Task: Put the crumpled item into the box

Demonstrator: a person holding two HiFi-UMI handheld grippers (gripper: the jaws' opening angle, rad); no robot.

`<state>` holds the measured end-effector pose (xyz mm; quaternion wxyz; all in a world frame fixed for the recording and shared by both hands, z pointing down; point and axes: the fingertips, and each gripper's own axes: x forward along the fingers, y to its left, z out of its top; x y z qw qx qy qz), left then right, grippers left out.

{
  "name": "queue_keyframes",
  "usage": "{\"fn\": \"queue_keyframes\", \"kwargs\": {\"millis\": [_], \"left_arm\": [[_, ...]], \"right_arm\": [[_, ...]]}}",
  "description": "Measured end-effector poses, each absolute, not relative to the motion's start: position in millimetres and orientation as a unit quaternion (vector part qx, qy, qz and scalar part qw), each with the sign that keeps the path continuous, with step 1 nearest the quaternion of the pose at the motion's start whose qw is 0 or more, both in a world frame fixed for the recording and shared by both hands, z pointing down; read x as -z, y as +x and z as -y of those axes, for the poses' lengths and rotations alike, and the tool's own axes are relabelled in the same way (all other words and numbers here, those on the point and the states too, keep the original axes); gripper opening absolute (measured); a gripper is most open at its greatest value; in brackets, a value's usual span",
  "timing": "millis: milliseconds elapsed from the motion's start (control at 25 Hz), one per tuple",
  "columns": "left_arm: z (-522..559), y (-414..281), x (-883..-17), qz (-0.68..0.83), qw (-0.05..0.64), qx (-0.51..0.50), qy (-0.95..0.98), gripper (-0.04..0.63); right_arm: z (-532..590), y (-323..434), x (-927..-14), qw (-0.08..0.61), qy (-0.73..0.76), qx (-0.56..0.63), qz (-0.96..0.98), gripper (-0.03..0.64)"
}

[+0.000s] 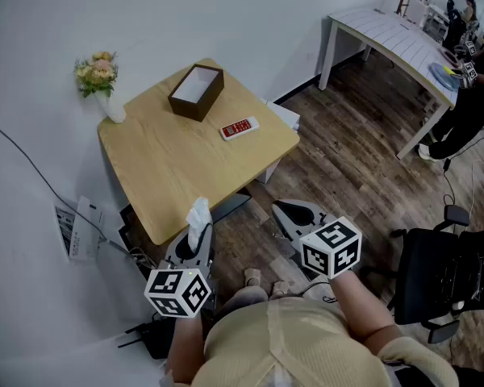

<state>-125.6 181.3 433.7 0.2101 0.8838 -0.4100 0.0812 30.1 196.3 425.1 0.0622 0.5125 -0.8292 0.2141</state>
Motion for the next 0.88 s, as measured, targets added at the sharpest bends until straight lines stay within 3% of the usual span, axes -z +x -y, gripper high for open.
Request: {"fn": "queue_keyframes", "kwargs": {"millis": [880], "left_arm": [[-164, -132, -450, 0.406, 0.227, -0.098, 0.88, 0.089]], "right_arm": [[-184, 18, -439, 0.048, 0.5, -0.261, 0.824, 0.031]]}}
